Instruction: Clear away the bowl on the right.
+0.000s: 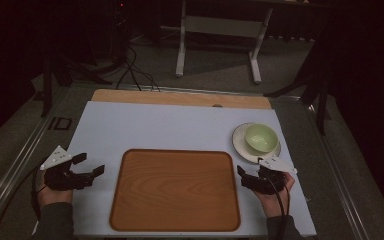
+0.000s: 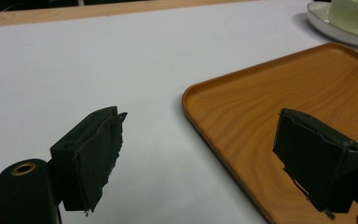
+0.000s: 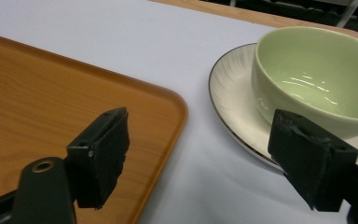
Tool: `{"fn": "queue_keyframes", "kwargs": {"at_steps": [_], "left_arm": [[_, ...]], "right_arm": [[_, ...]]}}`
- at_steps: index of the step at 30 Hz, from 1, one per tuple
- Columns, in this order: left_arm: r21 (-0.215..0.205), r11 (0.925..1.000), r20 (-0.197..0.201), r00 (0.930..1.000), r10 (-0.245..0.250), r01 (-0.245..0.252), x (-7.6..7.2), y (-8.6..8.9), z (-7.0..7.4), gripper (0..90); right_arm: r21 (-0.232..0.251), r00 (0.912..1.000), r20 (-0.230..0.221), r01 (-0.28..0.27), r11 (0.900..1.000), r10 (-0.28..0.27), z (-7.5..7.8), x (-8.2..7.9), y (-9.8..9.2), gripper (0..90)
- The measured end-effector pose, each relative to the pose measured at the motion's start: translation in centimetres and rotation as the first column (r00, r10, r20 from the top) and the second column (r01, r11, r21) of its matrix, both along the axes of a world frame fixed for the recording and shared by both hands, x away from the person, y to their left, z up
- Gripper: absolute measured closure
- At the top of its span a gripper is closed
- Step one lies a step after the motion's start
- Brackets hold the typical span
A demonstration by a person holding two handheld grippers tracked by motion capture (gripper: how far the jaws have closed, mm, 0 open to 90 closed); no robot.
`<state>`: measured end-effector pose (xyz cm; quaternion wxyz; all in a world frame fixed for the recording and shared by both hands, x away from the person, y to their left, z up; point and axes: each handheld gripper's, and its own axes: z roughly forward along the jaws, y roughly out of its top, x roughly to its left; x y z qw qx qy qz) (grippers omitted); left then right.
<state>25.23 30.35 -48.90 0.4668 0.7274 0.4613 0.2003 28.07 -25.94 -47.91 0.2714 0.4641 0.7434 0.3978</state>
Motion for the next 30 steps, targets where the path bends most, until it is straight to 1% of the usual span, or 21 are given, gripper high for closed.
{"fn": "queue_keyframes", "kwargs": {"at_steps": [1,4,5,6,8,9,10,13,14,19,22,23,26,30], "left_arm": [[-0.008,1.0,0.008,1.0,-0.004,0.004,0.0,0.0,0.1,15.4],[-0.02,0.9998,0.008,1.0,0.0,0.0,0.0,0.2,0.1,15.5],[-0.018,0.9998,0.006,1.0,-0.001,0.001,0.1,0.3,0.1,15.5],[-0.026,0.9997,0.002,1.0,0.003,-0.003,0.2,0.3,0.0,15.5],[-0.034,0.9994,0.001,1.0,-0.004,0.004,0.2,0.4,0.1,15.5],[-0.03,0.9995,0.007,1.0,0.0,0.0,0.1,0.4,0.2,15.5],[-0.032,0.9995,0.013,0.9999,0.007,-0.007,0.0,0.5,0.3,15.5],[-0.065,0.9979,0.03,0.9995,0.011,-0.009,-0.2,0.9,0.4,15.5],[-0.067,0.9977,0.031,0.9995,0.011,-0.009,-0.2,1.0,0.4,15.4],[-0.062,0.9979,0.032,0.9993,0.021,-0.019,-0.3,1.1,0.5,15.4],[-0.067,0.9975,0.033,0.9991,0.025,-0.023,-0.4,1.2,0.5,15.4],[-0.066,0.9975,0.032,0.9991,0.026,-0.024,-0.4,1.2,0.5,15.4],[-0.072,0.9971,0.033,0.9991,0.027,-0.024,-0.5,1.4,0.5,15.4],[-0.071,0.9972,0.032,0.9991,0.027,-0.024,-0.5,1.4,0.5,15.4]], "right_arm": [[0.002,1.0,-0.001,-0.006,1.0,0.006,0.0,0.0,0.0,18.5],[0.001,0.9999,-0.001,-0.016,1.0,0.016,0.0,-0.1,0.1,14.2],[-0.003,0.9999,0.002,-0.017,1.0,0.017,0.0,-0.1,0.1,14.3],[-0.003,0.9999,0.002,-0.016,1.0,0.016,0.0,-0.1,0.1,14.4],[-0.012,0.9999,0.003,-0.01,1.0,0.01,0.0,0.0,0.2,14.2],[-0.014,0.9999,-0.001,-0.016,1.0,0.016,0.0,0.0,0.2,14.2],[-0.017,0.9999,-0.001,-0.011,1.0,0.011,0.0,0.0,0.3,13.9],[-0.012,0.9994,-0.009,-0.033,0.999,0.033,0.0,-0.1,0.5,14.0],[-0.014,0.9992,-0.011,-0.038,0.999,0.037,0.0,-0.1,0.5,13.4],[-0.011,0.9993,-0.021,-0.032,0.999,0.032,0.0,0.1,0.5,11.5],[-0.007,0.9997,-0.019,-0.015,1.0,0.015,0.1,0.1,0.3,13.5],[0.0,0.9997,-0.022,-0.012,1.0,0.012,0.1,0.1,0.2,13.9],[0.024,1.0,-0.006,0.005,1.0,-0.005,0.3,0.1,-0.1,15.5],[0.033,1.0,0.001,0.008,0.999,-0.008,0.5,0.1,-0.2,16.8]]}}
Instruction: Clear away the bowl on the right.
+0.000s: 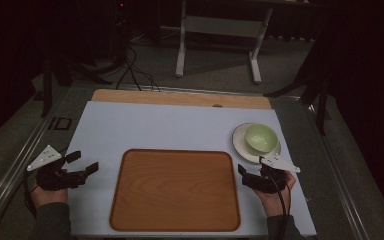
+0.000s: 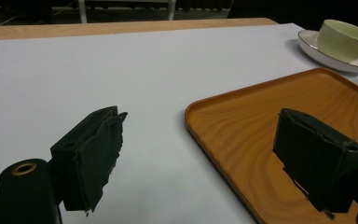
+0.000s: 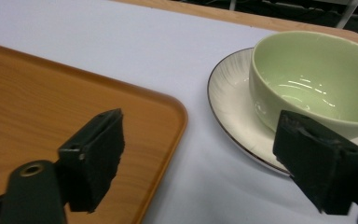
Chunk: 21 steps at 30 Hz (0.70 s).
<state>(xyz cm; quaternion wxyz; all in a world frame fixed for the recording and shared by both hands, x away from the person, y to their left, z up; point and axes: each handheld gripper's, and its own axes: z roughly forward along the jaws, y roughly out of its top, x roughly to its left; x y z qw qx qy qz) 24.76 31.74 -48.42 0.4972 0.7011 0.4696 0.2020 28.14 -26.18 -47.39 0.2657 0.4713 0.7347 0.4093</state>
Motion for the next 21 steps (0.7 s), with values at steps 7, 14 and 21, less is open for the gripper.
{"fn": "queue_keyframes", "kwargs": {"at_steps": [7,14,21], "left_arm": [[0.007,1.0,-0.004,1.0,-0.003,0.003,0.0,-0.1,-0.1,15.4],[0.011,0.9999,-0.009,1.0,-0.004,0.004,0.0,-0.1,-0.2,15.5],[0.009,1.0,-0.011,0.9999,-0.002,0.002,0.0,-0.1,-0.2,15.5]], "right_arm": [[0.009,0.9998,0.013,0.016,1.0,-0.016,0.2,0.2,-0.4,20.6],[0.015,0.9992,0.018,0.036,0.999,-0.037,0.7,0.8,-1.3,22.5],[0.031,0.9964,0.037,0.075,0.997,-0.076,1.3,1.5,-2.4,22.9]]}}
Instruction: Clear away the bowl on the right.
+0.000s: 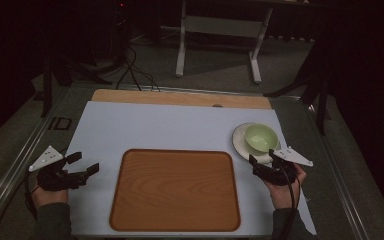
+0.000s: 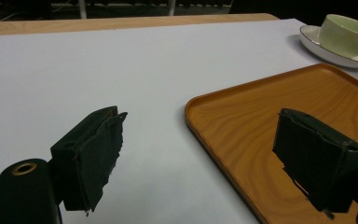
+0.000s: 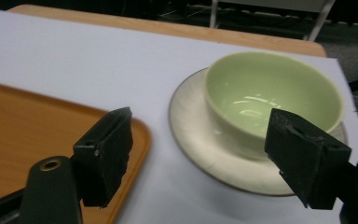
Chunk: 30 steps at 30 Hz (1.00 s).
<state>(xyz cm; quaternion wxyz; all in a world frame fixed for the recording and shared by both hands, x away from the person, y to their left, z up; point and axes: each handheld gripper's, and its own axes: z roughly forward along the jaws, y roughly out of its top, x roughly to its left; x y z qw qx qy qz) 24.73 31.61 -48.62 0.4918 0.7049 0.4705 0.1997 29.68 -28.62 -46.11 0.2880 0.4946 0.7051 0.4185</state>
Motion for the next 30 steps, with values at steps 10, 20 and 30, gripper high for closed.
{"fn": "queue_keyframes", "kwargs": {"at_steps": [10,20,30], "left_arm": [[-0.007,1.0,0.002,1.0,0.005,-0.005,-0.1,0.0,0.0,15.5],[-0.01,0.9999,0.008,1.0,0.003,-0.003,-0.1,0.1,0.0,15.5],[-0.011,0.9999,0.022,0.9997,0.01,-0.01,-0.3,0.1,0.1,15.5]], "right_arm": [[0.002,0.9994,0.009,0.033,0.999,-0.033,0.2,1.8,-1.1,26.2],[-0.006,0.9972,0.015,0.073,0.997,-0.073,0.5,3.4,-2.2,29.7],[-0.013,0.9957,0.003,0.093,0.996,-0.093,-0.2,5.0,-2.5,31.7]]}}
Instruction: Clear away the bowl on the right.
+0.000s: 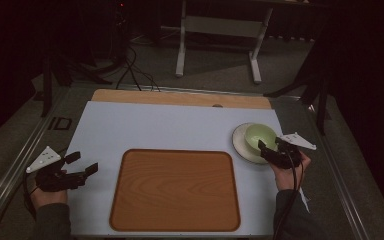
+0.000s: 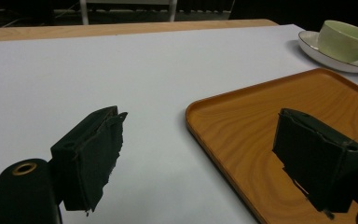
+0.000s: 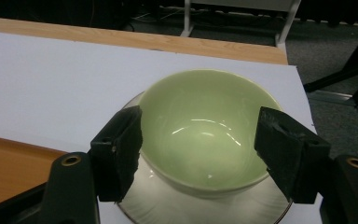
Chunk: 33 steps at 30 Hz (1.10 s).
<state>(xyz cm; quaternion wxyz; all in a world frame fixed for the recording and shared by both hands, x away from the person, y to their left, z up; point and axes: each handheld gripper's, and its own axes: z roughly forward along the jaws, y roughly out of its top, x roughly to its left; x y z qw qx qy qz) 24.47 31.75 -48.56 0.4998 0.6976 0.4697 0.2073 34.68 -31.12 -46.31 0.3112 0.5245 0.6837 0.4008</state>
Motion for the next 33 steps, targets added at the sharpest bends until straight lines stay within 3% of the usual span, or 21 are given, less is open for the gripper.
{"fn": "queue_keyframes", "kwargs": {"at_steps": [23,31,33], "left_arm": [[0.022,0.9995,0.027,0.9993,0.024,-0.025,-0.2,-0.1,0.1,15.5],[0.024,0.9993,0.029,0.9992,0.026,-0.027,-0.2,-0.1,0.1,15.5],[0.026,0.9993,0.029,0.9993,0.025,-0.026,-0.2,-0.1,0.1,15.5]], "right_arm": [[0.003,0.994,-0.042,0.101,0.995,-0.101,-1.6,2.5,-1.7,33.9],[0.008,0.989,-0.078,0.127,0.992,-0.126,-2.2,3.4,-2.2,34.0],[0.03,0.9856,-0.096,0.143,0.989,-0.139,-2.6,3.7,-2.5,34.5]]}}
